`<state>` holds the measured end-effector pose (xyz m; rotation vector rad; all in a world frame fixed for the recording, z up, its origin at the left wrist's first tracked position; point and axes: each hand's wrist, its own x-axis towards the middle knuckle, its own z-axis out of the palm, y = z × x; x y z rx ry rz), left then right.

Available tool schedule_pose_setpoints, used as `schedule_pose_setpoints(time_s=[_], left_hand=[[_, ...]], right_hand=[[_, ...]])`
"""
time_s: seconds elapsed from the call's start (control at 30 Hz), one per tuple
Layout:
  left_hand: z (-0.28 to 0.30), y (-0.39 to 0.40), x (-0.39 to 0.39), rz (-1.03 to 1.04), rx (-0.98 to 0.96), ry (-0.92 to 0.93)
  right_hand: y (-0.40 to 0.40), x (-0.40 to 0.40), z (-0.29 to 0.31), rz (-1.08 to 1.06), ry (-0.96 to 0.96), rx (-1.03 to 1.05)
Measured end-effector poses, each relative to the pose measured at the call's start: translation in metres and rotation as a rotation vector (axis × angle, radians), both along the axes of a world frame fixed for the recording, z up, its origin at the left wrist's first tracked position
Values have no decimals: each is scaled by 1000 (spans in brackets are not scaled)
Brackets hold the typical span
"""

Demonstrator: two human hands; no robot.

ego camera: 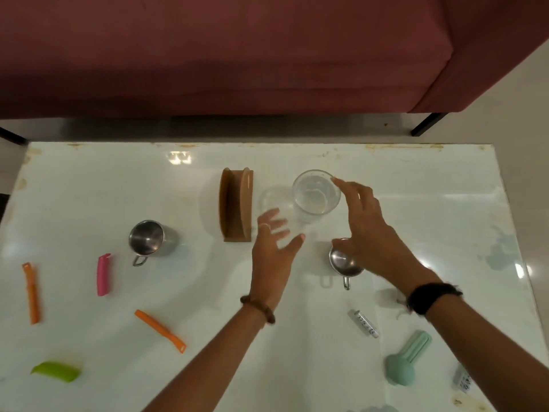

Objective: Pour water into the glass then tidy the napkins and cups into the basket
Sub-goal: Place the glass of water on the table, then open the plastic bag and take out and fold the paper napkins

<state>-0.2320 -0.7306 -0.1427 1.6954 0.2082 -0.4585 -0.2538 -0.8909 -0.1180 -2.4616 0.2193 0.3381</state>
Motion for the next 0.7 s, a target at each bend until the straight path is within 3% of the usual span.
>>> schedule_pose_setpoints(time_s=[0.13, 0.43, 0.6, 0.7], left_hand=[[34, 55, -28, 1, -37, 57], [82, 268, -29, 141, 180, -74], [92, 438, -20, 243, 473, -212], [87, 529, -9, 116, 808, -237]], right_hand=[[54, -19, 34, 44, -107, 124], [272, 7, 52, 421, -99, 179], [435, 48, 57, 703, -172, 219], [525, 77, 52, 866, -215, 186]])
